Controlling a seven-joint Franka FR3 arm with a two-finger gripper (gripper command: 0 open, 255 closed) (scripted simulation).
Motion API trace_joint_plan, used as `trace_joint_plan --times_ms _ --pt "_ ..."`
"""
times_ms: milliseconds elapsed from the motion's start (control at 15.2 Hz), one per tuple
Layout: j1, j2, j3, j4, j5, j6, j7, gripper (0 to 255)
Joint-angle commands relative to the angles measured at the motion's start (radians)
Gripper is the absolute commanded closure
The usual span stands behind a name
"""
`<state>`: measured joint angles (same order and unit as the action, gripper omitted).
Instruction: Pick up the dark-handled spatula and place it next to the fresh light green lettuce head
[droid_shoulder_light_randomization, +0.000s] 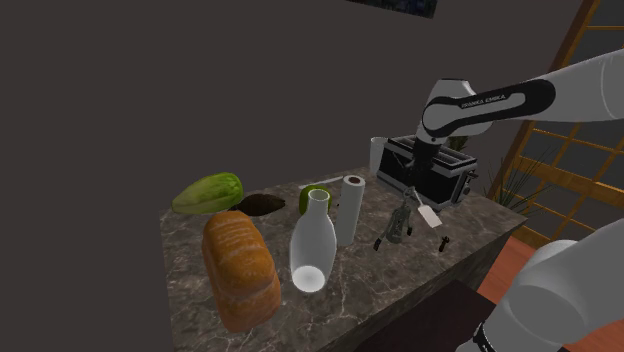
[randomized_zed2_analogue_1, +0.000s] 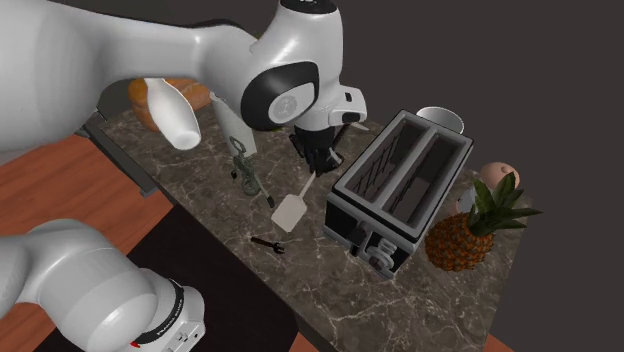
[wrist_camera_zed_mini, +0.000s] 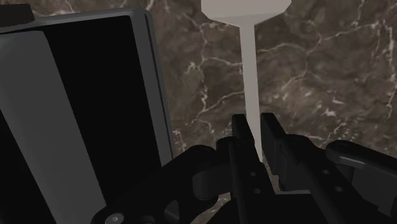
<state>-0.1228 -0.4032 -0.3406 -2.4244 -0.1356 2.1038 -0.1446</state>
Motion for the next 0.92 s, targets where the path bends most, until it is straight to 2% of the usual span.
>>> trace_joint_plan --times_ms 0,858 --pt "0.001 -0.007 0.004 0.026 0.001 -0.033 0.001 255" --pt "0.005 -0.038 0.025 0.175 0.009 -0.213 0.004 255"
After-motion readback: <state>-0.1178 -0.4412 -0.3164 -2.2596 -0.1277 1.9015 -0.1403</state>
